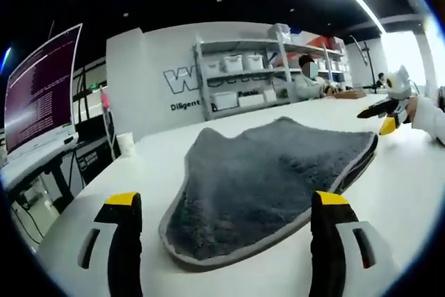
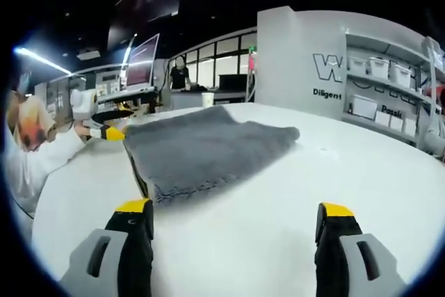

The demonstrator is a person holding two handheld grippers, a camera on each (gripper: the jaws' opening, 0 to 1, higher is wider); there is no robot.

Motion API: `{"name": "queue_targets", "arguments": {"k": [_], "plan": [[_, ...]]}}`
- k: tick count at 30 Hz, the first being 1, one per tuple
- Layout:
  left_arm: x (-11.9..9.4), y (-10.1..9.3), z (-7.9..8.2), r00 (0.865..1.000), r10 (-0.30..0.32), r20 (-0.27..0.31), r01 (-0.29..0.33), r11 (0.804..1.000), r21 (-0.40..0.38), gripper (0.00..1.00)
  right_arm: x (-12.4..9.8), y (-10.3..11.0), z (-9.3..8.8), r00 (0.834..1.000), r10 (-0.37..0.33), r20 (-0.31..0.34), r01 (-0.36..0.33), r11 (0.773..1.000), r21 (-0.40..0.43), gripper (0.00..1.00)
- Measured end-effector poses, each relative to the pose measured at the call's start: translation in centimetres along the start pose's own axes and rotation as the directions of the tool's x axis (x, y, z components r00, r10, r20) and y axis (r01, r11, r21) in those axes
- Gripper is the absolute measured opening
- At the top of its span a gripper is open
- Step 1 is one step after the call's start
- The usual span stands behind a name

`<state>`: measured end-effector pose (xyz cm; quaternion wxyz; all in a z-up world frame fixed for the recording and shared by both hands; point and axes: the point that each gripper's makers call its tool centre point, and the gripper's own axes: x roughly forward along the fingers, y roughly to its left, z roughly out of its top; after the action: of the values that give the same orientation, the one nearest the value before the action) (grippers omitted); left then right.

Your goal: Open the folded towel by lifting each exposed corner and separating the folded layers until the towel lies flat within the target outline without major curled edges

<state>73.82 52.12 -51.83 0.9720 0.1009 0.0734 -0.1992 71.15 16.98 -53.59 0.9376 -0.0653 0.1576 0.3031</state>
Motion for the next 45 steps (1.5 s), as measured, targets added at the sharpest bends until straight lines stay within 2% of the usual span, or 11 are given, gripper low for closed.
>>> {"name": "queue_targets", "arguments": {"k": [6,11,18,20,23,25,29,33,36,39,45], "plan": [[0.0,-0.1,0.0,1.0,-0.002,-0.002,0.002,1.0,0.001,1.0,0.2,1.1,0.1,1.0,0.03,-0.005,-0.03,1.0,-0.004,0.97],[0.2,-0.3,-0.3,1.0,-0.014,-0.016,0.014,1.0,0.0,1.0,0.5,2.7,-0.2,0.998,0.048,-0.027,-0.049,0.998,-0.044,0.96],[0.3,-0.8,-0.1,0.999,-0.031,-0.014,0.031,0.999,0.015,1.0,0.7,5.3,-0.1,0.998,0.067,-0.003,-0.067,0.997,-0.044,0.88],[0.2,-1.1,-0.1,0.999,-0.044,-0.017,0.044,0.999,0.006,1.0,0.7,6.0,-0.5,0.998,0.061,-0.014,-0.062,0.998,-0.029,0.86],[0.1,-1.3,0.3,0.999,-0.053,-0.007,0.053,0.999,0.005,1.0,0.7,6.7,-0.8,0.998,0.057,-0.004,-0.057,0.998,0.015,0.8],[0.1,-1.4,0.5,0.998,-0.058,0.001,0.058,0.998,0.006,1.0,0.6,6.9,-0.4,0.999,0.038,0.029,-0.04,0.998,0.043,0.76],[0.0,-1.8,0.7,0.998,-0.067,0.006,0.067,0.998,0.022,1.0,0.9,7.0,-0.5,0.999,0.013,0.033,-0.015,0.998,0.068,0.67],[0.1,-2.1,0.8,0.997,-0.072,0.005,0.072,0.997,0.039,1.0,1.4,7.2,-0.9,0.999,0.027,0.025,-0.028,0.999,0.036,0.49],[-0.1,-2.1,1.1,0.997,-0.075,0.015,0.075,0.996,0.04,1.0,1.9,6.9,-1.4,1.0,0.021,0.012,-0.022,0.999,0.036,0.45],[-0.2,-2.0,1.4,0.997,-0.073,0.027,0.072,0.996,0.044,1.0,1.9,7.6,-2.0,0.999,0.034,0.002,-0.034,0.999,0.037,0.41],[-0.4,-1.9,1.9,0.996,-0.069,0.047,0.067,0.997,0.042,1.0,2.0,8.3,-1.1,0.996,0.069,0.054,-0.076,0.986,0.151,0.29]]}}
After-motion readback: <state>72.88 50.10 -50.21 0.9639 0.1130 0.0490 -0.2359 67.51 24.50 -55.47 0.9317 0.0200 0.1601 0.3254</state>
